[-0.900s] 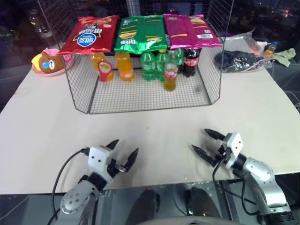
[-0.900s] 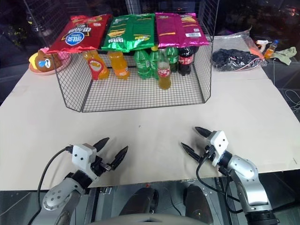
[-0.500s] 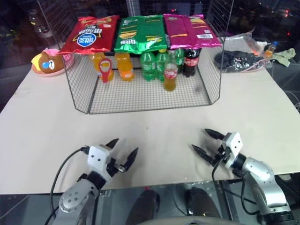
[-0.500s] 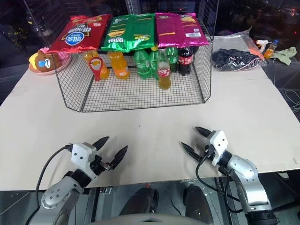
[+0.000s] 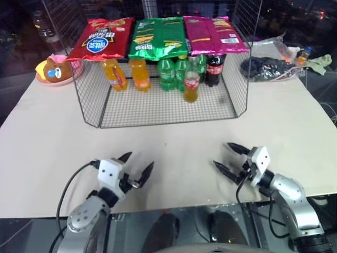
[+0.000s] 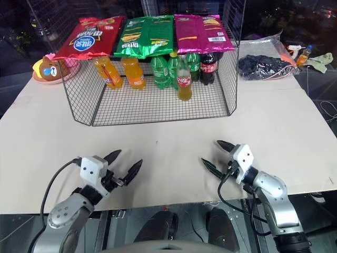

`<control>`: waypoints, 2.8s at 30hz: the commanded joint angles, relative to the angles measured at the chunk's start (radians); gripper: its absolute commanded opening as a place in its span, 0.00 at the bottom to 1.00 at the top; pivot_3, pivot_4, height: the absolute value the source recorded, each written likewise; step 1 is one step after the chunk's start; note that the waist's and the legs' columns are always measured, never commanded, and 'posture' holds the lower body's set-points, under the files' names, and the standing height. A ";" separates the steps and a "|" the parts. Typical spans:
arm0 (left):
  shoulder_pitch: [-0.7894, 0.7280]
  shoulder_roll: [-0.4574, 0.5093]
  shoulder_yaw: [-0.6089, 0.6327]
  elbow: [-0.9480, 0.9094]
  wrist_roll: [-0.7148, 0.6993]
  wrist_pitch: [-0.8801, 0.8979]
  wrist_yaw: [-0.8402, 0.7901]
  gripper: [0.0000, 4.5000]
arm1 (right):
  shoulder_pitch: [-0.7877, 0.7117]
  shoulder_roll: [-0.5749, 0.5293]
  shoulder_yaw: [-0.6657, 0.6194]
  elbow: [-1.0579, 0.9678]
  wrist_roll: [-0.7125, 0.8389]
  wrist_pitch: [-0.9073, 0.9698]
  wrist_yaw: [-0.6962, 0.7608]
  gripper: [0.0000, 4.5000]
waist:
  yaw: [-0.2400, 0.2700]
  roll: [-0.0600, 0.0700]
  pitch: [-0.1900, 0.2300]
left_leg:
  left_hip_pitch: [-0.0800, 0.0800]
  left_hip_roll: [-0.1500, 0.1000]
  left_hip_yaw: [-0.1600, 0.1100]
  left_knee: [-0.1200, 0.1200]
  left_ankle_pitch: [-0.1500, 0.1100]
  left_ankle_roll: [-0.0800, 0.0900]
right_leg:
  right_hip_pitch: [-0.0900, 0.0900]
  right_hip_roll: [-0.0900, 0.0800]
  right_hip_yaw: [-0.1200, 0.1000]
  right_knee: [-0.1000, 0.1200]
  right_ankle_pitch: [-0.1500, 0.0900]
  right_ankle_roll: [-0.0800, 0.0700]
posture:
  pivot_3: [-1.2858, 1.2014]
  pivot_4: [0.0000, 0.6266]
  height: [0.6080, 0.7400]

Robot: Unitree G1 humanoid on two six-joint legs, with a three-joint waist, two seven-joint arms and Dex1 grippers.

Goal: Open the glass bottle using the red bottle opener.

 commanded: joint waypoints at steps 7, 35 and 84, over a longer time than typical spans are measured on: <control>-0.347 0.004 0.068 0.172 0.038 -0.042 0.098 1.00 | -0.175 0.070 0.046 -0.158 0.056 0.090 -0.054 0.99 | 0.000 -0.001 0.000 | -0.001 -0.001 -0.001 0.001 0.003 -0.004 | -0.001 0.000 0.000 0.001 0.000 0.000 | 0.52 0.24 1.00; -1.076 0.034 0.092 0.996 0.187 -0.378 0.252 0.81 | -0.311 0.144 0.062 -0.270 0.072 0.163 -0.178 1.00 | -0.005 -0.003 0.000 | -0.010 -0.004 -0.002 0.002 0.004 -0.006 | -0.011 -0.001 -0.001 0.003 0.000 0.000 | 0.52 0.24 1.00; -0.737 0.026 -0.107 0.298 -0.561 0.552 -0.409 0.01 | -0.374 0.051 0.043 -0.251 0.341 0.847 -0.161 1.00 | -0.010 -0.004 0.000 | -0.018 -0.003 -0.007 0.012 0.004 -0.006 | -0.013 0.000 -0.005 0.007 0.001 0.000 | 0.52 0.24 1.00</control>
